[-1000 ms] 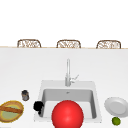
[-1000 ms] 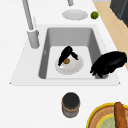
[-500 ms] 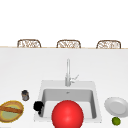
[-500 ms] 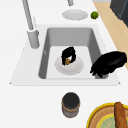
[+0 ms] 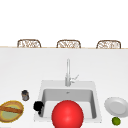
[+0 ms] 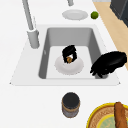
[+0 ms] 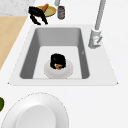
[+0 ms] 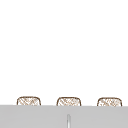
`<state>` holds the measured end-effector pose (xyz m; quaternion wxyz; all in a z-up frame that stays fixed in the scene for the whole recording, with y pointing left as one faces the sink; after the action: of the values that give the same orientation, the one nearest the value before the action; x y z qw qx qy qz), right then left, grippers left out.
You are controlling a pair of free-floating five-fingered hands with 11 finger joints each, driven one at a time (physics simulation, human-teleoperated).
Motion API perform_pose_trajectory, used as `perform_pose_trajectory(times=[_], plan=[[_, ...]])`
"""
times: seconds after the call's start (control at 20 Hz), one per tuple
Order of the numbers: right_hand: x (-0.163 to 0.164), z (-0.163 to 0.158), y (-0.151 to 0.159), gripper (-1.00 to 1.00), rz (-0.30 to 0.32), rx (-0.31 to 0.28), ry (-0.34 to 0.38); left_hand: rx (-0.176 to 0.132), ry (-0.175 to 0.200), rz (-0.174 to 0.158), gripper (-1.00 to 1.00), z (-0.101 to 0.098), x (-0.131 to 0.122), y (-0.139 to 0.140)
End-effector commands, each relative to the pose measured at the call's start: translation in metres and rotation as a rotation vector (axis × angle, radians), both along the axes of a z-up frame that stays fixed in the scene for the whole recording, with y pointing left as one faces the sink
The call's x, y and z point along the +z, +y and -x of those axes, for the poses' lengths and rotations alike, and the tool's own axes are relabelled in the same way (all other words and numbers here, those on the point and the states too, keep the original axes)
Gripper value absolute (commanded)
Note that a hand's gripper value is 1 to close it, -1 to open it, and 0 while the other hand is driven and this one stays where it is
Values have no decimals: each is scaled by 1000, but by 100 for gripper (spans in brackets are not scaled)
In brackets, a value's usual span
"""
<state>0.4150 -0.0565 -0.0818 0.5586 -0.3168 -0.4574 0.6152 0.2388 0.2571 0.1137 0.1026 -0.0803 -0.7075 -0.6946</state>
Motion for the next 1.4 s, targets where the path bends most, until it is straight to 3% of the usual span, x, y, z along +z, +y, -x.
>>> perform_pose_trajectory(times=[0.0,0.95,1.25,1.35], plan=[[31,-4,-17,100,-28,0,-5,0,0,0,0,0,0,0],[179,-9,-110,100,-69,2,12,0,0,0,0,0,0,0],[211,-13,-146,100,-102,3,11,0,0,0,0,0,0,0],[219,-14,-163,100,-59,3,12,0,0,0,0,0,0,0]])
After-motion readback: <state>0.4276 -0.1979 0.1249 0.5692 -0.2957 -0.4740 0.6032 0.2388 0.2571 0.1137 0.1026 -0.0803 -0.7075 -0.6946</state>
